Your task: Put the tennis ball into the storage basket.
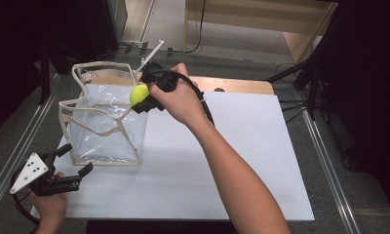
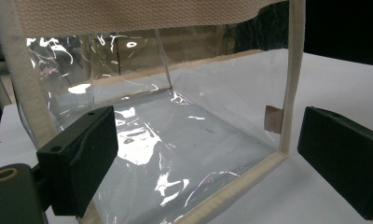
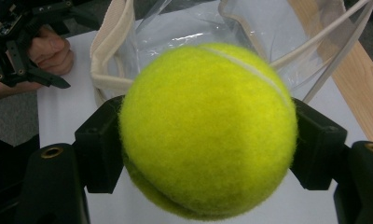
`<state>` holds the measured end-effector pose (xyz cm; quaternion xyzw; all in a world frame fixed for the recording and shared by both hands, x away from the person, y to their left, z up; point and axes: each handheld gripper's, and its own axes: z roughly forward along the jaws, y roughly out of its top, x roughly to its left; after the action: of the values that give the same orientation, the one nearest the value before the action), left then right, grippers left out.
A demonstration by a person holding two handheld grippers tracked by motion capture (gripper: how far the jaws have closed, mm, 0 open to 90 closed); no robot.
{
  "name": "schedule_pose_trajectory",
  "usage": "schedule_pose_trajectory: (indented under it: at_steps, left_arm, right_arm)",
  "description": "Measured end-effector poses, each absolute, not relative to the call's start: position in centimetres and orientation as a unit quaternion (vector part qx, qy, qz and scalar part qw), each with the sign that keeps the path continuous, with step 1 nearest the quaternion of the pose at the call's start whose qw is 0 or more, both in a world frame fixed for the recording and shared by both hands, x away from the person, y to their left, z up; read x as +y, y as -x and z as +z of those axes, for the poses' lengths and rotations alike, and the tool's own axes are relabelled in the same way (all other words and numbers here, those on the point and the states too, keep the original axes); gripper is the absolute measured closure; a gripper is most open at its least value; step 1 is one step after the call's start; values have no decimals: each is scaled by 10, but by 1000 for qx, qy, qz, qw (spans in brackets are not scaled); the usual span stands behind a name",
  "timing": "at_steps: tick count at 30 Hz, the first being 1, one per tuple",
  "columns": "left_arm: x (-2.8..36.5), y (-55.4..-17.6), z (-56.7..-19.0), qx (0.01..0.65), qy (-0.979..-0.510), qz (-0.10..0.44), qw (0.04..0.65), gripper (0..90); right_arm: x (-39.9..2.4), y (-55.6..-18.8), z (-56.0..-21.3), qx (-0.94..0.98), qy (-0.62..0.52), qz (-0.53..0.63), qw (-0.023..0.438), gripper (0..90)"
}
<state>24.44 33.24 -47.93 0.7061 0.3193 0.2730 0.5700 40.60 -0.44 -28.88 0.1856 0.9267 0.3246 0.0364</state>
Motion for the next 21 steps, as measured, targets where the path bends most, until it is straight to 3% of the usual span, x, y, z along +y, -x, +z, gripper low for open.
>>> schedule_pose_trajectory:
  at_steps: [21]
  left_arm:
    - [333, -244, -479, 319, -705, 273, 571, 53]
  right_arm:
    - [7, -414, -273, 925, -181, 330, 41, 233]
